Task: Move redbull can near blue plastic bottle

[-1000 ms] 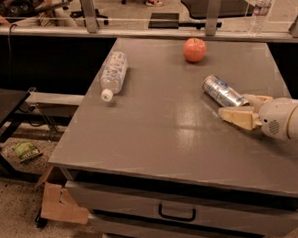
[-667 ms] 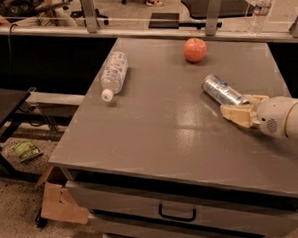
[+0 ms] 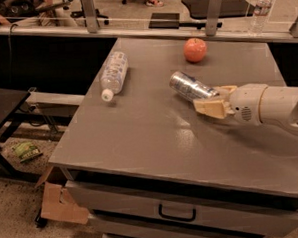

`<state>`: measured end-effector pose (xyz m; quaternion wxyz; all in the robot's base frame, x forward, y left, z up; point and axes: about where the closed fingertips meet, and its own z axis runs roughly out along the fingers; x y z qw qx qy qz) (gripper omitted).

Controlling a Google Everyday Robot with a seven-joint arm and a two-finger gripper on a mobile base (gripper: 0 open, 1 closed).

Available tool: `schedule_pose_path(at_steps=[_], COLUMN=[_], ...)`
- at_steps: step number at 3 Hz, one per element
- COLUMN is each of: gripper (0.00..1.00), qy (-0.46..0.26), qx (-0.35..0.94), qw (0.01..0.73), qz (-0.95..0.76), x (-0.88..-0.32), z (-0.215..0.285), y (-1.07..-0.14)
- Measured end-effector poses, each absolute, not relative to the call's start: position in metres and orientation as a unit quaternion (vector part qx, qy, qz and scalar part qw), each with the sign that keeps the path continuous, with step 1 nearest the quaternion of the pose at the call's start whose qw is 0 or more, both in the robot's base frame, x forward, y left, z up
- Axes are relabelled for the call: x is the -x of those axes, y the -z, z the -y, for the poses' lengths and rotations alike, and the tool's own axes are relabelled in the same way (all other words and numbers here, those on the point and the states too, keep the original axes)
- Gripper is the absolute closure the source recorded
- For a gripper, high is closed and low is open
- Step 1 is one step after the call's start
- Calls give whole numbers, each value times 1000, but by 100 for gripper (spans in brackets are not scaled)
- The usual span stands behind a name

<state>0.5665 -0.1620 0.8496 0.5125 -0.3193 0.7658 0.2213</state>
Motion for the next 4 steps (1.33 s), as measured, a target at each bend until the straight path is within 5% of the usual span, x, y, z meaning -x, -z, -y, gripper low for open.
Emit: schedule_pose_path(at_steps=[4], gripper=[96], qy=[-263], qx=[376], qw=[464], qz=[-758], x=[-589], z=[61], y=[-829])
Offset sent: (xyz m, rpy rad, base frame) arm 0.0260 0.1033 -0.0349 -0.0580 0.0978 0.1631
